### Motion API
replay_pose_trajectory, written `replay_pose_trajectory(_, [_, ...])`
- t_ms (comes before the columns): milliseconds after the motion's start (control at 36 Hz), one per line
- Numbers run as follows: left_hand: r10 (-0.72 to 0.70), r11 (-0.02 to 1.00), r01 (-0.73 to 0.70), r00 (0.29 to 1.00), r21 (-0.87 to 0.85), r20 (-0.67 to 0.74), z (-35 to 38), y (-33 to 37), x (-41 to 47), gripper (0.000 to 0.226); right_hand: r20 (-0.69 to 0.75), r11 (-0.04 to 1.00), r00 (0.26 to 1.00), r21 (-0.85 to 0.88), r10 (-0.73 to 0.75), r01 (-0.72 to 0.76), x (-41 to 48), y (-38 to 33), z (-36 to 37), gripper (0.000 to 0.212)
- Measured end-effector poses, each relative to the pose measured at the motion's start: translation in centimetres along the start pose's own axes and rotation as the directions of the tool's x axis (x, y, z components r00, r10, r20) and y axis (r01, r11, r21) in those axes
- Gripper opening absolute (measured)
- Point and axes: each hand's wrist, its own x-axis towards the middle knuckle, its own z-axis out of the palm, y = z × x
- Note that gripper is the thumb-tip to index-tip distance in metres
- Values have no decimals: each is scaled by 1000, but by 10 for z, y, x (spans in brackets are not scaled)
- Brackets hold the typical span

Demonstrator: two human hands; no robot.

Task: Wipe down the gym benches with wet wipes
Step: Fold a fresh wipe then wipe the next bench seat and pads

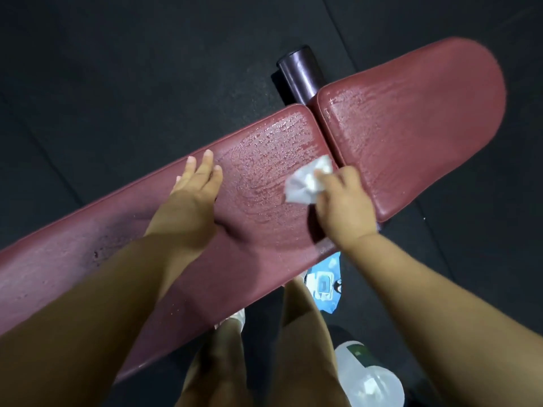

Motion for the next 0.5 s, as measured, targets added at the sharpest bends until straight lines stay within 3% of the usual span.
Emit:
replay_pose_trajectory(56, [20, 1000, -21, 999, -7, -40, 1, 0, -4, 72, -16, 955, 956, 56, 294, -292, 4, 21, -8, 36])
replay_pose_trajectory(111, [25, 1000, -25, 998, 1, -49, 3, 3, -10, 68, -51, 922, 922, 83, 383, -378, -3, 17, -8, 34])
replay_pose_trajectory(194, [29, 999, -29, 1000, 22, -11, 7, 10, -21, 66, -78, 962, 966, 140, 247, -234, -28, -14, 11, 28])
replay_pose_trajectory(250, [24, 1000, -25, 999, 20, 27, 12, 14, -29, 65, -50, 984, 998, 176, 26, -17, -49, -36, 22, 27])
replay_pose_trajectory(306, [23, 999, -26, 997, 43, 72, 18, 17, -37, 64, 39, 959, 975, 195, -218, 207, -68, -45, 28, 27])
replay_pose_trajectory(361, [38, 996, -43, 997, 76, 73, 27, 15, -42, 65, 97, 919, 923, 178, -371, 351, -71, -33, 29, 20])
replay_pose_trajectory(417, [50, 992, -57, 996, 111, 69, 33, 13, -45, 68, 80, 933, 935, 135, -346, 334, -61, -6, 27, 25])
replay_pose_trajectory(500, [26, 989, -41, 994, 144, 108, 36, 16, -45, 76, -59, 997, 998, -83, -2, -3, -37, 35, 18, 51])
